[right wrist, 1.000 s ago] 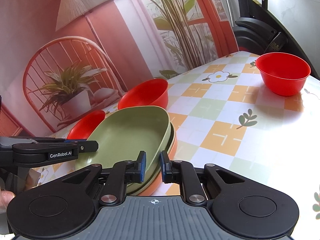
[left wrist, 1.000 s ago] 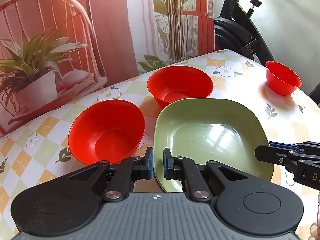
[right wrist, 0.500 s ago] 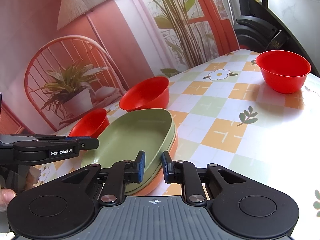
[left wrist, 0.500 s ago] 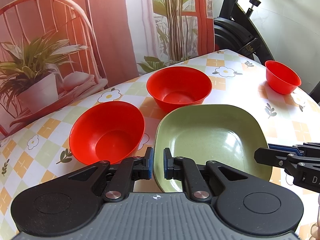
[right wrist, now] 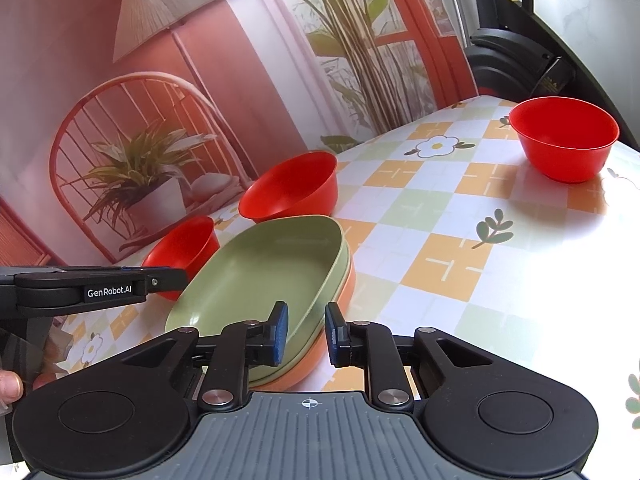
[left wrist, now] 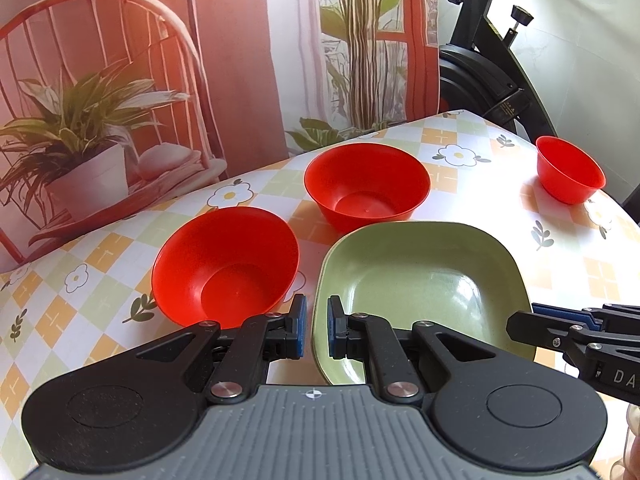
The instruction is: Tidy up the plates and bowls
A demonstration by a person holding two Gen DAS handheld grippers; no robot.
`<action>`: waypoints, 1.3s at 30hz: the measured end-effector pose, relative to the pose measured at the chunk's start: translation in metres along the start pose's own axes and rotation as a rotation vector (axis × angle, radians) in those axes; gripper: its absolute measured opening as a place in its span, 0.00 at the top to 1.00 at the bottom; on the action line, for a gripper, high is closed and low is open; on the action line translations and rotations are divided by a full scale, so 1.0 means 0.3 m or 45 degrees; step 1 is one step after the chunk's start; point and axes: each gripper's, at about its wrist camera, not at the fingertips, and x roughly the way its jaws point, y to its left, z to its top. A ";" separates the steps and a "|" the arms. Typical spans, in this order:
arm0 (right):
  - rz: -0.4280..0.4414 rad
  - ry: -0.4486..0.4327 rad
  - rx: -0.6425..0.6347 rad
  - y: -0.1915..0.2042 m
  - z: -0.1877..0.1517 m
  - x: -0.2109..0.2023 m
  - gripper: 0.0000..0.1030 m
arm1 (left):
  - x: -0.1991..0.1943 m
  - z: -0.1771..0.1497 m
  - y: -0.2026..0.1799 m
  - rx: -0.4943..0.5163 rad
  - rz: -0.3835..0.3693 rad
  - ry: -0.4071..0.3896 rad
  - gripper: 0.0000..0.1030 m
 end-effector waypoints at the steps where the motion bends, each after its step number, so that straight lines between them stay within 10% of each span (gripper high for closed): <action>1: -0.001 -0.004 -0.001 0.001 0.001 -0.004 0.82 | -0.003 0.003 0.003 -0.011 -0.001 0.000 0.89; 20: -0.208 -0.273 -0.128 -0.125 0.330 -0.195 0.82 | -0.171 0.286 0.015 -0.070 -0.059 -0.195 0.88; 39: -0.480 -0.294 0.075 -0.612 0.385 -0.171 0.81 | 0.141 0.441 -0.479 0.101 -0.378 -0.111 0.83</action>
